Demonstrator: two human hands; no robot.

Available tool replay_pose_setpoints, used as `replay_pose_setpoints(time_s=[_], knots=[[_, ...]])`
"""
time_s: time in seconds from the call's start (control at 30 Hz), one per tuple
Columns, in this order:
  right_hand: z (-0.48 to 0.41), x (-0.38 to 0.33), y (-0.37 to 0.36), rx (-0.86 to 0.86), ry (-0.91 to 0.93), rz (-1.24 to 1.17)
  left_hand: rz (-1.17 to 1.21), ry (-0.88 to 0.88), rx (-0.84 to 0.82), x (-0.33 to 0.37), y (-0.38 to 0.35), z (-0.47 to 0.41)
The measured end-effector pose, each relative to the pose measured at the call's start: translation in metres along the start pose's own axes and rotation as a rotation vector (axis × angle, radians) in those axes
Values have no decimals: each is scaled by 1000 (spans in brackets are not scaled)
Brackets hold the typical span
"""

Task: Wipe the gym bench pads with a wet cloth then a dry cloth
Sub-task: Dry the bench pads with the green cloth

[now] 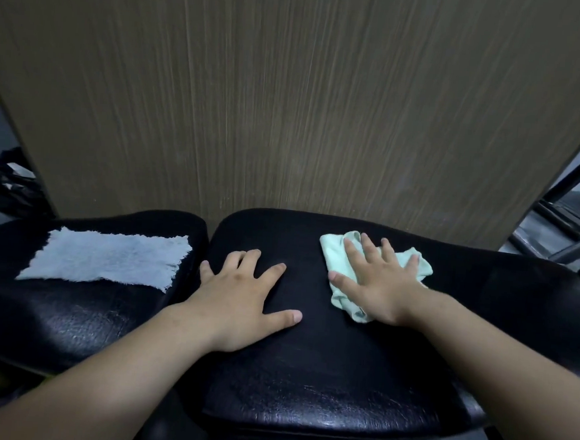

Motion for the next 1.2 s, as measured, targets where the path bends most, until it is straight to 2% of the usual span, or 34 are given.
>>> replay_pose_setpoints(time_s=[0.27,0.43,0.73,1.2], knots=[[124,-23,-27,-66,153,64,32,-19,40,-3,2,4],[145,-32,-31,-66,135,75,67,-21,83,-11,7,10],[117,-41,-28,-42,63,45,40,4,123,-22,12,15],[-38,-53,6,49,-85,-84,29,20,68,-27,8,9]])
Point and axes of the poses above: each hand's wrist, its own z-axis away from the middle knuckle, its own y-axis out of the back of the hand, x = y × z, the point moved 10 cm from there along -z, towards the middle knuckle, and after that the axes turned 13 degrees about -y, right-handed, at the moved point
